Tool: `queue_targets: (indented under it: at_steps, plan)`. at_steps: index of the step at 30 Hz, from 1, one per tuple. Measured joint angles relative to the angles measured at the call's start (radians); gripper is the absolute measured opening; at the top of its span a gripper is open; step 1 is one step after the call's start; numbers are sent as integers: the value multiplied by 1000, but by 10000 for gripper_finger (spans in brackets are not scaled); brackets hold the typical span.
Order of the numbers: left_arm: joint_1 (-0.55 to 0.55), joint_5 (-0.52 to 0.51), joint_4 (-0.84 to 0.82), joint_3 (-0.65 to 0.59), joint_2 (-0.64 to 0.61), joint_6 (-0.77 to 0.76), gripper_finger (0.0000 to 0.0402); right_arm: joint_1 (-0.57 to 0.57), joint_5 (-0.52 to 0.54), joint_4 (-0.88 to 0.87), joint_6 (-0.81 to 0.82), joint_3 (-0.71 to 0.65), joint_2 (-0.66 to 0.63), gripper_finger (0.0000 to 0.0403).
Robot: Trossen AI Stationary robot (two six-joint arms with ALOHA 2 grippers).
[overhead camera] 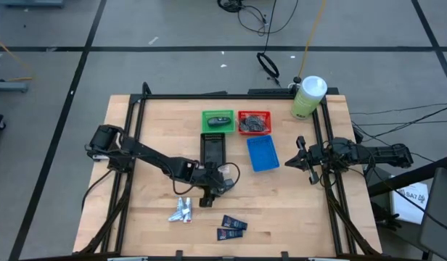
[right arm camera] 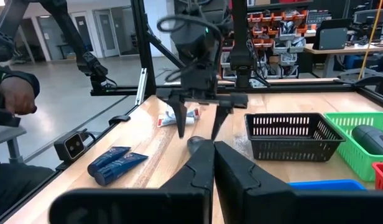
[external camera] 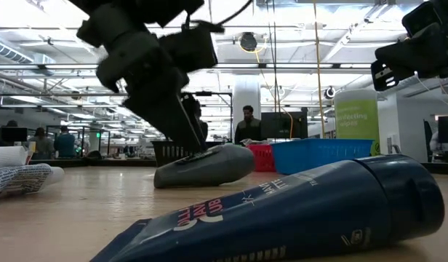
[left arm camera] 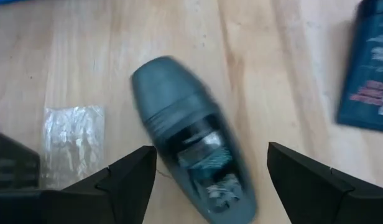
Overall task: Pick & Place Travel size toiletries
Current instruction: Put the gray deodorant into the green bin
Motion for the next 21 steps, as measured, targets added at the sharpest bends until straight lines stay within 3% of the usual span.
queue_targets:
  at_steps: [5,12,21]
  plan:
    - [-15,-27,-3,3,-17,-31,298,0,0,0,0,0,0,4]
    - [-18,-108,-10,8,-16,-236,298,0,0,0,0,0,0,4]
    - [-82,-270,-172,155,-13,-284,298,0,0,0,0,0,0,4]
